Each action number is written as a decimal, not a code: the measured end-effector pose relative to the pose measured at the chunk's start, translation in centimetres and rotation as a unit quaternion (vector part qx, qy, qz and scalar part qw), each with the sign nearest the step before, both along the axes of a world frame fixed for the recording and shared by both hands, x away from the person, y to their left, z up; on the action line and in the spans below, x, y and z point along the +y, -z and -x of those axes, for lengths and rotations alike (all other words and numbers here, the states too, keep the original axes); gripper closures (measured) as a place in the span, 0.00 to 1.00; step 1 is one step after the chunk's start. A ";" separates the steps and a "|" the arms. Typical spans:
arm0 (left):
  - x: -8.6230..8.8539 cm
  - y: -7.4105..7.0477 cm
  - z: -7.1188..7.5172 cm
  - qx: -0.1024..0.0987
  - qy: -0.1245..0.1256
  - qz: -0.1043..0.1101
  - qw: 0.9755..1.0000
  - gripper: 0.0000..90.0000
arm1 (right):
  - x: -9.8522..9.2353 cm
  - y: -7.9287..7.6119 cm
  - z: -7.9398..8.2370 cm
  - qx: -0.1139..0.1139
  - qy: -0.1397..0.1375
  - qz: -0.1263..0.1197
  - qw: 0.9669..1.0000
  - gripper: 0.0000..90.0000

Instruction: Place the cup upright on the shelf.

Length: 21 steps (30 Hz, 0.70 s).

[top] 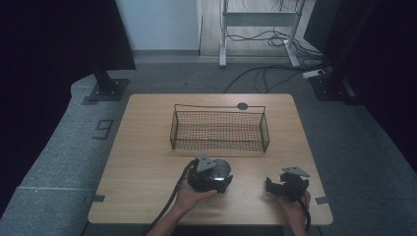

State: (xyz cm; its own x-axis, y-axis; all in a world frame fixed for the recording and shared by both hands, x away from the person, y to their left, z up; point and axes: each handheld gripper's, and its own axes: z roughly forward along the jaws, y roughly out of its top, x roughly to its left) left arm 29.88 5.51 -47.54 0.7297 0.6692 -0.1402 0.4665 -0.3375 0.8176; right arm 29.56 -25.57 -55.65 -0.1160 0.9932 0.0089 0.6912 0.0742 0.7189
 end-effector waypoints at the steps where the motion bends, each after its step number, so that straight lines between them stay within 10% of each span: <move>1: 0.0 -0.1 0.0 -0.001 0.000 0.000 1.000 0.16 | 0.0 0.0 0.0 0.000 0.000 0.000 1.000 0.02; 21: 0.6 -1.8 -1.5 -0.006 -0.007 0.008 1.000 0.16 | 0.0 0.0 0.0 0.000 0.000 0.000 1.000 0.02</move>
State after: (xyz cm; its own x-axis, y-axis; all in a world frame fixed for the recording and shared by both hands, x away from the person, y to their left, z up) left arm 31.40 6.14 -45.78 0.7221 0.6771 -0.1420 0.4615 -0.3185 0.8280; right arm 29.57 -25.58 -55.65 -0.1166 0.9931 0.0091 0.6911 0.0745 0.7189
